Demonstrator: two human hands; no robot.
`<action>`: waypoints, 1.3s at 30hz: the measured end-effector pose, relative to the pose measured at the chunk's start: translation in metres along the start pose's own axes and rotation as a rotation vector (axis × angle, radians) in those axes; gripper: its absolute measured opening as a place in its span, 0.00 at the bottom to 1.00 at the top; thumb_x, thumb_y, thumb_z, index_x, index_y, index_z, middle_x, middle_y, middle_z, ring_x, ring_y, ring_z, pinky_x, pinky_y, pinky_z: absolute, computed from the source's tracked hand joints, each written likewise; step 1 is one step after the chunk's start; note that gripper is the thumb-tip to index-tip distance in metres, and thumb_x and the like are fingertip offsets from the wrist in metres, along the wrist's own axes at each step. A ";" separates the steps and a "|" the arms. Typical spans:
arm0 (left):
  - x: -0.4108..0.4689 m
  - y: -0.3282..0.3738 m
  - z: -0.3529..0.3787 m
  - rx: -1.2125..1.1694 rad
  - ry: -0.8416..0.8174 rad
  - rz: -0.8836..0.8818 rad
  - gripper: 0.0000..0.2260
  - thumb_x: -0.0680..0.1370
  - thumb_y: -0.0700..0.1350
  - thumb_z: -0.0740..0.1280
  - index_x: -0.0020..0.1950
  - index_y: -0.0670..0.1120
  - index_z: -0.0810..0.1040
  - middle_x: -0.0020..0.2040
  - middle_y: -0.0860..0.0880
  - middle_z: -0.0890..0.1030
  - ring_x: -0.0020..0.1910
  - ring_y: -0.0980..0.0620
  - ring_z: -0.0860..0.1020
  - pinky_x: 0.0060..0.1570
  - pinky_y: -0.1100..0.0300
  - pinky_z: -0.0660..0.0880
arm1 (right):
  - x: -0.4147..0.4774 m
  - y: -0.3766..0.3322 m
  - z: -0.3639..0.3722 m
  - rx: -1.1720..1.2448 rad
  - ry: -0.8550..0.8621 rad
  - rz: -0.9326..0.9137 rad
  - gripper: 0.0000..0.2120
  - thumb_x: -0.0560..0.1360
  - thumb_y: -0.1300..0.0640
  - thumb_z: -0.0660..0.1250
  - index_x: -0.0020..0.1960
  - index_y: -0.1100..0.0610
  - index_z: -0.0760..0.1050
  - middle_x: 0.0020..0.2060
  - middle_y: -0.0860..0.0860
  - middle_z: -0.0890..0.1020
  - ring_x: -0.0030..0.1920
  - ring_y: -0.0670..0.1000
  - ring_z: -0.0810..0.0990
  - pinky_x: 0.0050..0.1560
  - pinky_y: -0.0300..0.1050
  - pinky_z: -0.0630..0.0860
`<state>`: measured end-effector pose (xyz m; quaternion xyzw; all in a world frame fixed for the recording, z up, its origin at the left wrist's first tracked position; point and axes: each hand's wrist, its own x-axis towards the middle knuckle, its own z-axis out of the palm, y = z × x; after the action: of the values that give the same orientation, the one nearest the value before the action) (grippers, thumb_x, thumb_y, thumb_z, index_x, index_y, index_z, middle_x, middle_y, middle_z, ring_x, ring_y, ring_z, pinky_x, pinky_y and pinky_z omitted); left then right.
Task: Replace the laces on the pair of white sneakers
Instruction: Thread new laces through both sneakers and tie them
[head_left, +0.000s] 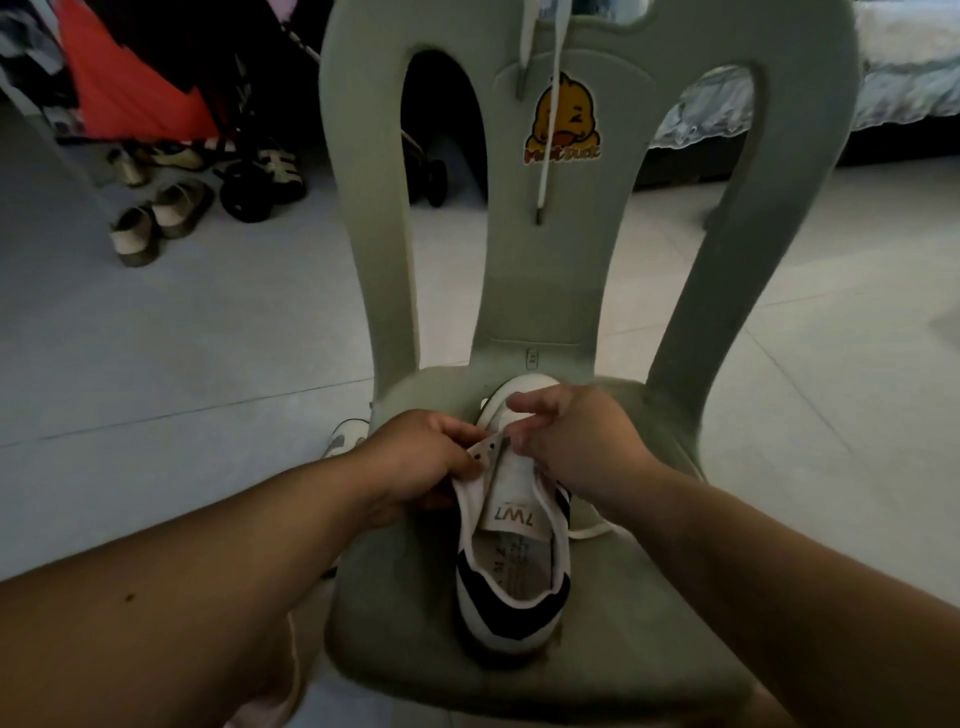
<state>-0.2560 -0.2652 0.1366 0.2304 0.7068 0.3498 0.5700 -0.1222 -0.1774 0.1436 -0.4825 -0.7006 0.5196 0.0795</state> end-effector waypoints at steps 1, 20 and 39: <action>0.001 -0.001 0.000 -0.019 -0.002 -0.007 0.14 0.74 0.30 0.64 0.54 0.44 0.82 0.52 0.41 0.83 0.53 0.43 0.81 0.55 0.48 0.78 | 0.000 0.000 0.001 -0.007 -0.017 -0.012 0.15 0.74 0.64 0.67 0.59 0.53 0.79 0.43 0.46 0.84 0.39 0.40 0.80 0.46 0.32 0.77; -0.003 -0.002 0.000 0.046 -0.002 0.082 0.13 0.75 0.33 0.66 0.50 0.49 0.82 0.48 0.46 0.84 0.49 0.47 0.82 0.48 0.55 0.80 | 0.001 -0.008 0.006 -0.216 0.055 0.029 0.17 0.68 0.59 0.71 0.56 0.51 0.78 0.46 0.49 0.82 0.46 0.48 0.81 0.44 0.40 0.76; 0.004 0.007 0.001 0.223 0.087 0.181 0.03 0.77 0.44 0.68 0.44 0.48 0.81 0.34 0.50 0.82 0.30 0.55 0.80 0.31 0.60 0.72 | -0.002 0.005 0.014 -0.099 0.041 -0.137 0.12 0.73 0.65 0.66 0.45 0.47 0.76 0.37 0.44 0.81 0.41 0.43 0.80 0.42 0.34 0.75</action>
<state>-0.2567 -0.2576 0.1389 0.3396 0.7416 0.3286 0.4760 -0.1267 -0.1880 0.1341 -0.4473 -0.7550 0.4678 0.1052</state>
